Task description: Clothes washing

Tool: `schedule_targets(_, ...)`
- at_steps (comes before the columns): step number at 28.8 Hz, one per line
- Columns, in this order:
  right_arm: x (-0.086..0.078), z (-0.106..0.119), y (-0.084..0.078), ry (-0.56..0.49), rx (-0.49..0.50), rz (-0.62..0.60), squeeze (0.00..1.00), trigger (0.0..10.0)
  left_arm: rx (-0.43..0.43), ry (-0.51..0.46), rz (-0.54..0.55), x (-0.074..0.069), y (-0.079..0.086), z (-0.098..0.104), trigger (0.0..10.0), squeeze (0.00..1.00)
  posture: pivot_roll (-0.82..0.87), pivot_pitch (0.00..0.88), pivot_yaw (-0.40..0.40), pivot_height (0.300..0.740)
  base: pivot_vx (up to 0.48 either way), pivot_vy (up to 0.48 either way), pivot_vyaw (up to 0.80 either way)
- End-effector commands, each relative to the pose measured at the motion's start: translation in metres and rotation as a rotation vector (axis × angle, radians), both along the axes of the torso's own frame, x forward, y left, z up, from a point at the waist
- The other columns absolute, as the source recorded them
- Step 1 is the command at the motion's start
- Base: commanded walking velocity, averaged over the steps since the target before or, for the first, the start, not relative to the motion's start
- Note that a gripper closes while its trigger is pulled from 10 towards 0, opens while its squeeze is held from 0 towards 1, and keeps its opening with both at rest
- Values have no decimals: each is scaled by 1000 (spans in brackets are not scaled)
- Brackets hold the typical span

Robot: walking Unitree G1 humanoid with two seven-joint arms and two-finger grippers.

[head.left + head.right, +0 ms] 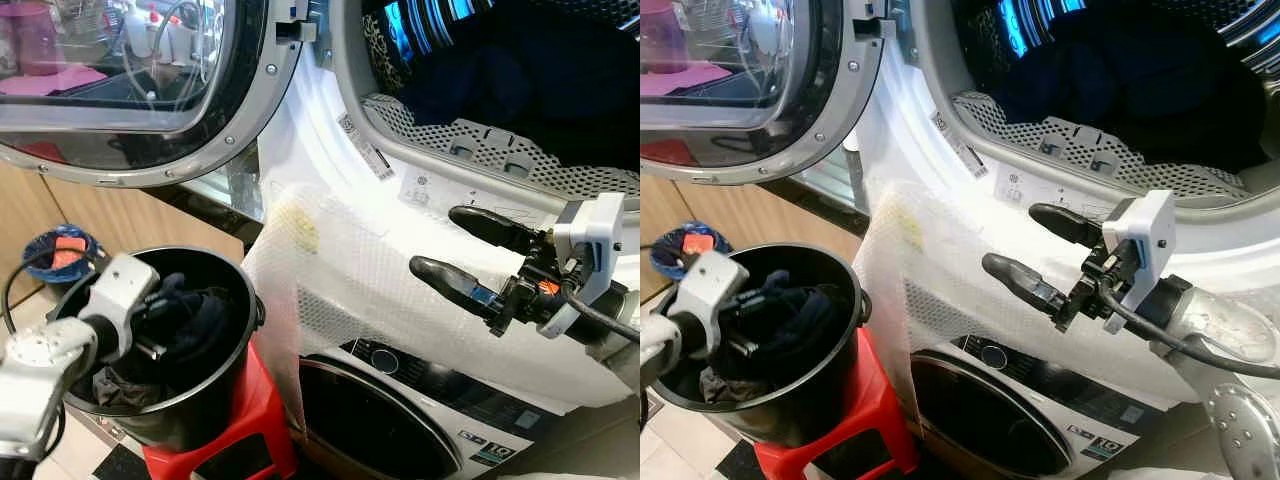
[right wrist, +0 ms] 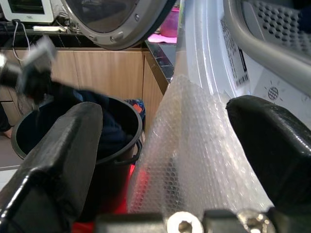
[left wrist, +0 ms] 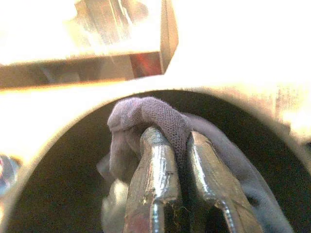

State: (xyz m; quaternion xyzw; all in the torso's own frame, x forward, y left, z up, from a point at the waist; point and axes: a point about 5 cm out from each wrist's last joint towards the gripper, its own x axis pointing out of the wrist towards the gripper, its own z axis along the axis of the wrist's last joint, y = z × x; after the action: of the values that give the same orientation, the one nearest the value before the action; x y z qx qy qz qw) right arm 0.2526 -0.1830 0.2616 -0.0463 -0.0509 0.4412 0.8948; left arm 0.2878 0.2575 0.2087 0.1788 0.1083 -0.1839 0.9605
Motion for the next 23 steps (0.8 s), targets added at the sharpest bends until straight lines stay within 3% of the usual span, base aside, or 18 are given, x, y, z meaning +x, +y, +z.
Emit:
schedule_targets(1, 0, 0, -1, -8, -1, 0, 0, 10000, -15, -88, -35, -2, 0, 30, 10000, 0, -34, 95, -107, 740, 0, 0, 0)
schedule_targets(5, 1, -1, -1, -7, 2, 0, 0, 10000, -22, -128, -43, -1, 1, 47, 10000, 0, -30, 92, -109, 740, 0, 0, 0)
schedule_targets(6, 2, -2, 0, -7, 4, 0, 0, 10000, -48, -168, -61, 0, -1, 61, 10000, 0, -28, 93, -110, 740, 0, 0, 0)
schedule_targets(9, 3, -2, 0, -7, 7, 1, 0, 10000, -81, -214, -67, 6, -4, 79, 10000, 0, -24, 93, -109, 740, 0, 0, 0)
schedule_targets(13, 4, -2, 0, -8, 9, 0, 0, 10000, -141, -253, -79, 12, -10, 91, 10000, 0, -26, 94, -108, 740, 0, 0, 0)
schedule_targets(18, 3, -2, 1, -5, 10, 5, 0, 10000, -216, -309, 5, 28, -11, 106, 10000, 0, -30, 98, -105, 740, 0, 0, 0)
schedule_targets(23, 0, -7, 3, 19, -1, 34, 0, 10000, -219, -372, 41, 46, -20, 118, 10000, 0, -27, 100, -105, 740, 0, 0, 0)
